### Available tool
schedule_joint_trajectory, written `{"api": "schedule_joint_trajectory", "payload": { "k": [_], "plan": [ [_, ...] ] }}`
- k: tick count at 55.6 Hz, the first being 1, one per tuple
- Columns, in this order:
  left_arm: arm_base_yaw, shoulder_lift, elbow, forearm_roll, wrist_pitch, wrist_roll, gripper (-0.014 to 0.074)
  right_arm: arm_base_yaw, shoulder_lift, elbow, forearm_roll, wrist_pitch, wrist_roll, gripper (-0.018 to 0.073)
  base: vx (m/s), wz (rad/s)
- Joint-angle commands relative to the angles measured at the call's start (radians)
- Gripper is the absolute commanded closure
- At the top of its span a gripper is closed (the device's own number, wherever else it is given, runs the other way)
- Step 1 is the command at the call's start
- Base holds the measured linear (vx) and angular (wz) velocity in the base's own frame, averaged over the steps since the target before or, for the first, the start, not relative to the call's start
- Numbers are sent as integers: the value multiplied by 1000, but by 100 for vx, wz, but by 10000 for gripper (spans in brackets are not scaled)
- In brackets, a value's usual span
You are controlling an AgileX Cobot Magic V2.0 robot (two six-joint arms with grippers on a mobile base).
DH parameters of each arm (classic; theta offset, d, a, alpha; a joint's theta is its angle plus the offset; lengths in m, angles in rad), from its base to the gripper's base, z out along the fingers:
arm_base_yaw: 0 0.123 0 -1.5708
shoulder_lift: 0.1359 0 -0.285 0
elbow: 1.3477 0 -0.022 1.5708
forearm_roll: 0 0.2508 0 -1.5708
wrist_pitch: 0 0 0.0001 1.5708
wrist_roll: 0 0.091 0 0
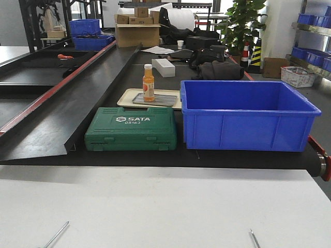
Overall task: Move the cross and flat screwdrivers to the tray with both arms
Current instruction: 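Lower both open grippers over the green-handled screwdrivers on the table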
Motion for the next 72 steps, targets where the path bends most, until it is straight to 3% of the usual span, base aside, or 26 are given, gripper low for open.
{"api": "schedule_joint_trajectory", "payload": {
  "k": [1,42,50,62,65,72],
  "plan": [
    [-3,0,-24,-6,-86,-9,602,-6,-5,7,-4,-84,-2,567,0,0],
    [-3,0,-25,-6,-117,-9,602,-6,-5,7,-4,-103,-2,567,0,0],
    [-3,0,-25,-6,-168,-9,602,-6,-5,7,-3,-141,-2,567,0,0],
    [-3,0,-51,-6,-394,-9,602,-6,-4,-30,3,-428,29,567,0,0],
    [-3,0,-86,-6,-414,-9,601,-6,14,-90,1,-401,28,567,0,0],
    [-3,37,-235,-6,-314,-9,599,-6,104,-280,-5,-251,16,567,0,0]
  ]
}}
